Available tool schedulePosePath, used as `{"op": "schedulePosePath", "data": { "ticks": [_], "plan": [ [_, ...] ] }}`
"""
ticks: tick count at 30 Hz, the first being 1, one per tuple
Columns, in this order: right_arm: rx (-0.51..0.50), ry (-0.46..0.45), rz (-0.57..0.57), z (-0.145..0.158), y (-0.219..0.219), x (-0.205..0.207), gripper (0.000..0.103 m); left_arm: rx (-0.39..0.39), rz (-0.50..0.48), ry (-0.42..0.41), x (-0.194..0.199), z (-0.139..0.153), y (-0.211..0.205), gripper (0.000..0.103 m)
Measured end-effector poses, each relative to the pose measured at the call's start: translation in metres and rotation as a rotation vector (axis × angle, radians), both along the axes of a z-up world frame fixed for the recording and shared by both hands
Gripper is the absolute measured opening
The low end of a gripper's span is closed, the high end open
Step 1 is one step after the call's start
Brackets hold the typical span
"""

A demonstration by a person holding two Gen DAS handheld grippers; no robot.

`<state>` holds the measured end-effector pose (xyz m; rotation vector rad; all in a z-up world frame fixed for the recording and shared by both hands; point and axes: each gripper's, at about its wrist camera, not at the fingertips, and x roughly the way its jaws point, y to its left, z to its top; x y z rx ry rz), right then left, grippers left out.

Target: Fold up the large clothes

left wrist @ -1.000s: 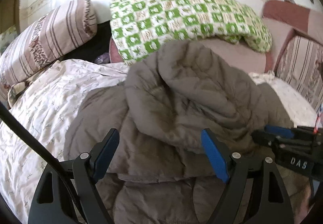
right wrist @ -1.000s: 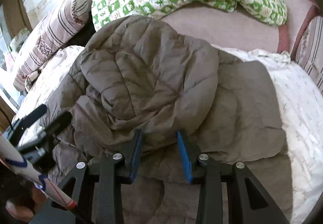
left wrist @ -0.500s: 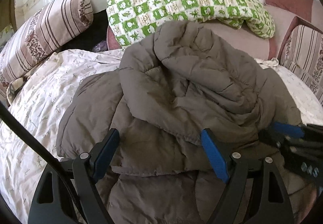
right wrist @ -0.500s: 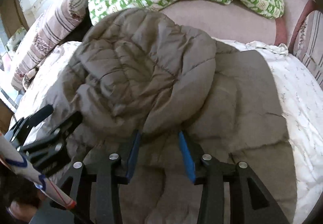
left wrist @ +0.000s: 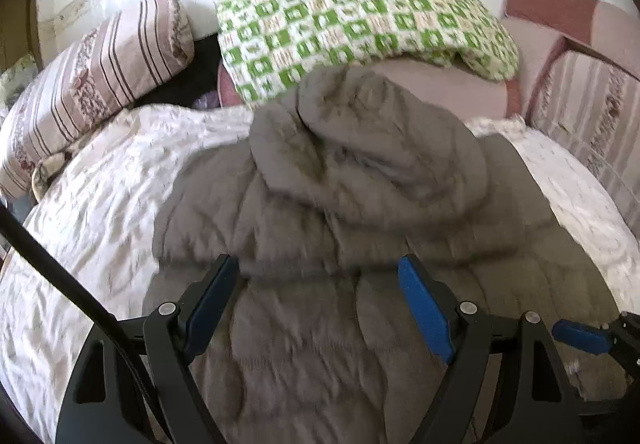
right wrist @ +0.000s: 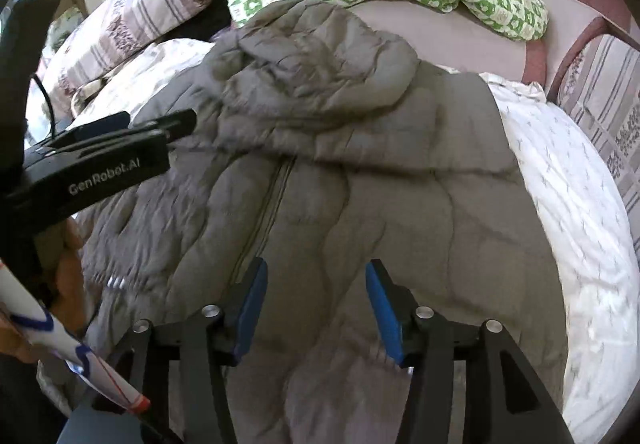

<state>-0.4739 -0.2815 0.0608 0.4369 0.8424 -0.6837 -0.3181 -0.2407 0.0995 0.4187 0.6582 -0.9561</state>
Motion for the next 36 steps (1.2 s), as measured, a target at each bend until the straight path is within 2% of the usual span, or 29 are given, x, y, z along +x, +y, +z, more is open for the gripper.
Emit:
{"op": "schedulePosePath", "data": {
  "ticks": [6, 11, 15, 18, 21, 26, 36],
  "plan": [
    [0.054, -0.027, -0.037, -0.008, 0.019, -0.033, 0.056, 0.063, -0.012, -0.019, -0.029, -0.011, 0.044, 0.082],
    [0.07, -0.016, -0.05, -0.019, 0.032, -0.049, 0.056, 0.116, 0.024, 0.069, -0.041, -0.035, 0.082, 0.082],
    [0.082, -0.013, -0.056, -0.029, 0.042, -0.054, 0.056, 0.14, 0.079, 0.097, -0.049, -0.049, 0.114, 0.082],
    [0.046, 0.025, -0.052, -0.038, 0.053, -0.052, 0.057, 0.153, 0.114, 0.122, -0.053, -0.058, 0.132, 0.082],
    [0.005, 0.045, -0.039, -0.042, 0.06, -0.05, 0.059, 0.161, 0.12, 0.093, -0.064, -0.064, 0.143, 0.082],
    [0.001, 0.037, -0.037, -0.049, 0.06, -0.054, 0.066, 0.184, 0.121, 0.016, -0.075, -0.074, 0.144, 0.086],
    [-0.003, 0.012, -0.036, -0.05, 0.074, -0.072, 0.072, 0.15, 0.198, -0.005, -0.092, -0.075, 0.166, 0.09]
  ]
}}
